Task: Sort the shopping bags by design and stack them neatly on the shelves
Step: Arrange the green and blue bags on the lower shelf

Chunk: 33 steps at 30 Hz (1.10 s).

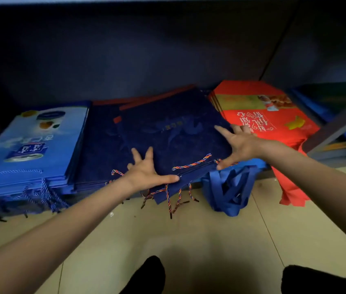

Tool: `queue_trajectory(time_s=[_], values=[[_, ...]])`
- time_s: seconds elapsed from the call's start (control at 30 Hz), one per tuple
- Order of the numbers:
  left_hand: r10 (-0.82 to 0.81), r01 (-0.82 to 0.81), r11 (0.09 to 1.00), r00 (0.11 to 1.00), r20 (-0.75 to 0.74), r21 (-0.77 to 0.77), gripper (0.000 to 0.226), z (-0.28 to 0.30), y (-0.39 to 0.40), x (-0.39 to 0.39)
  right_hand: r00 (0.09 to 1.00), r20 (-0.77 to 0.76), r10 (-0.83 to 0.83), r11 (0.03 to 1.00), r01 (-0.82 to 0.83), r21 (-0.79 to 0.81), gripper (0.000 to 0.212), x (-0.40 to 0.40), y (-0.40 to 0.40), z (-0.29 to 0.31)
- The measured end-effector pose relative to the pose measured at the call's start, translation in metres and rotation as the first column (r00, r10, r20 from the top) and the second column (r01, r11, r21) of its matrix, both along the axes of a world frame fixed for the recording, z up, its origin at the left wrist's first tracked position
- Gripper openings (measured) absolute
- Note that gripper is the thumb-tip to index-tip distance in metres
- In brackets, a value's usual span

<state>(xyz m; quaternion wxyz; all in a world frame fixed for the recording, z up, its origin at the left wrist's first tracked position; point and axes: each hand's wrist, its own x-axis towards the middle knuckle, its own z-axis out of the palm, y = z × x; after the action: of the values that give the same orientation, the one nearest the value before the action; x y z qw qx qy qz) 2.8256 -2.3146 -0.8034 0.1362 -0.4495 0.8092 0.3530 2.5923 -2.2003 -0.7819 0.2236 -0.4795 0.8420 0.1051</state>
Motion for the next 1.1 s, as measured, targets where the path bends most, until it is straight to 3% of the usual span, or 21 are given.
queue_trajectory(time_s=[0.13,0.2,0.3,0.47,0.53,0.67,0.73,0.83,0.9,1.0,1.1], values=[[-0.096,0.097,0.995,0.994,0.044,-0.025,0.126,-0.008,0.031,-0.004,0.992,-0.123,-0.022,0.996,0.033,0.087,0.128,0.001,-0.01,0.005],[-0.062,0.065,0.996,0.997,0.056,-0.055,0.121,-0.013,0.039,-0.005,0.992,-0.126,-0.024,0.994,0.037,0.1,0.127,0.004,-0.014,0.013],[-0.005,0.009,0.992,1.0,0.031,-0.125,0.108,-0.011,0.025,0.008,0.998,-0.048,-0.042,0.998,0.044,0.05,0.117,0.014,-0.017,0.031],[0.047,-0.081,0.941,0.993,-0.11,-0.327,0.082,0.026,-0.065,0.07,0.98,0.192,-0.044,0.985,0.075,-0.156,0.091,0.052,-0.042,0.042],[0.017,-0.028,0.937,0.999,-0.035,-0.348,0.077,0.037,-0.089,0.088,0.964,0.259,-0.052,0.975,0.105,-0.194,0.089,0.07,-0.054,0.028],[0.007,0.179,0.864,0.931,0.365,-0.471,0.081,0.016,-0.092,0.105,0.962,0.274,-0.001,0.969,0.068,-0.236,0.091,0.096,-0.07,-0.002],[-0.004,0.222,0.845,0.912,0.409,-0.487,0.088,0.002,-0.086,0.105,0.967,0.252,0.043,0.979,0.01,-0.205,0.093,0.098,-0.072,-0.011],[-0.104,0.229,0.864,0.953,0.286,-0.448,0.097,-0.001,-0.079,0.092,0.967,0.219,0.134,0.982,-0.1,-0.16,0.088,0.088,-0.062,-0.011],[-0.225,0.267,0.863,0.963,0.146,-0.429,0.092,0.004,-0.068,0.078,0.965,0.21,0.159,0.968,-0.11,-0.228,0.069,0.076,-0.051,-0.005],[-0.342,0.246,0.823,0.935,-0.099,-0.512,0.072,0.013,-0.047,0.052,0.954,0.295,0.054,0.928,0.061,-0.368,0.045,0.051,-0.028,0.007],[-0.403,0.197,0.805,0.874,-0.272,-0.56,0.053,0.023,-0.021,0.019,0.944,0.328,-0.039,0.88,0.188,-0.436,0.037,0.021,0.004,0.01]])
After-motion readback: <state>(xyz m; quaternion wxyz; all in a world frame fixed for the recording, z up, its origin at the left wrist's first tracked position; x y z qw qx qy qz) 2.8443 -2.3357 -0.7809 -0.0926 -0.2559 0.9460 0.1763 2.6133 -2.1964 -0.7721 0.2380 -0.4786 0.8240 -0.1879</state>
